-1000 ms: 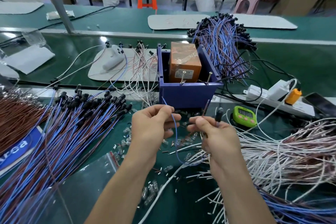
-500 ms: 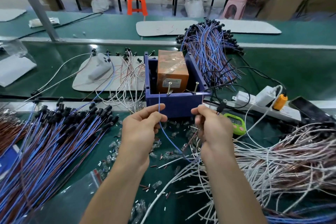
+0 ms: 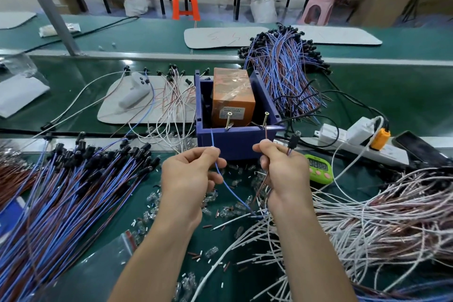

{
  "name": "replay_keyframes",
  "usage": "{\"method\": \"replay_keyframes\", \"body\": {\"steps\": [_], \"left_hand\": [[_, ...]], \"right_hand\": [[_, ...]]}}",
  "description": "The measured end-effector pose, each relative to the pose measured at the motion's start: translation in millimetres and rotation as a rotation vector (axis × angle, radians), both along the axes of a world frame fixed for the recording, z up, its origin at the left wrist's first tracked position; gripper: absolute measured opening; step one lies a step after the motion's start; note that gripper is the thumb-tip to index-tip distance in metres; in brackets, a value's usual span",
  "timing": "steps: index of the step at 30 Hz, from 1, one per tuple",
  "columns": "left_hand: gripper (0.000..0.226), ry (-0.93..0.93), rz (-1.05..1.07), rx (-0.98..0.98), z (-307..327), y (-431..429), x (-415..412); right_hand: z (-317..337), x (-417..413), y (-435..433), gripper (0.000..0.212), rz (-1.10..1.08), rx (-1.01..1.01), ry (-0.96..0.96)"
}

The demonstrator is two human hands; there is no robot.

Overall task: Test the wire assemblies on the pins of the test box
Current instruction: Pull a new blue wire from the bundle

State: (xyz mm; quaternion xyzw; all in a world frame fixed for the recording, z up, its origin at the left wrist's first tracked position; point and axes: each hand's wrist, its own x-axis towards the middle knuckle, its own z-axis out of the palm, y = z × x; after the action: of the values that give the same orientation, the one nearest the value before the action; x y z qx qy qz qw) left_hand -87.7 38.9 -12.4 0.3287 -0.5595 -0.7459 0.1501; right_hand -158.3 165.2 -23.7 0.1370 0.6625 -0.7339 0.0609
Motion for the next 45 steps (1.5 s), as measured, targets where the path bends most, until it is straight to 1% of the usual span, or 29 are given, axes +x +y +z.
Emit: {"method": "replay_keyframes", "body": {"steps": [4,7,14,22,26,32,37,45], "left_hand": [[0.021,0.007,0.008,0.021,1.6,-0.2,-4.6],[0.026,-0.003,-0.011,-0.006,-0.1,-1.6,-5.9],[0.008,-0.01,-0.017,-0.009,-2.0,2.2,-2.9],[0.014,-0.061,0.03,-0.072,4.1,6.7,-9.2],[0.018,-0.056,0.035,-0.102,8.2,6.5,-13.7],[0.027,-0.057,-0.002,-0.131,9.3,10.8,-18.2],[0.027,-0.062,-0.039,-0.152,9.5,12.3,-18.6],[0.034,-0.061,0.048,-0.133,9.6,9.1,-18.1]], "right_hand": [[-0.8,0.0,0.1,0.024,-0.005,-0.008,0.005],[-0.9,0.4,-0.1,0.022,-0.006,-0.013,0.003],[1.0,2.1,0.6,0.019,-0.006,-0.02,0.005],[-1.9,0.5,3.3,0.023,0.009,0.016,-0.002],[-1.9,-0.4,3.8,0.024,0.01,-0.006,0.002],[-1.7,-0.8,4.6,0.022,0.014,-0.01,-0.008],[-3.2,-0.2,5.1,0.024,0.016,0.01,0.006],[-1.5,0.0,5.3,0.022,0.007,-0.019,-0.01]]}}
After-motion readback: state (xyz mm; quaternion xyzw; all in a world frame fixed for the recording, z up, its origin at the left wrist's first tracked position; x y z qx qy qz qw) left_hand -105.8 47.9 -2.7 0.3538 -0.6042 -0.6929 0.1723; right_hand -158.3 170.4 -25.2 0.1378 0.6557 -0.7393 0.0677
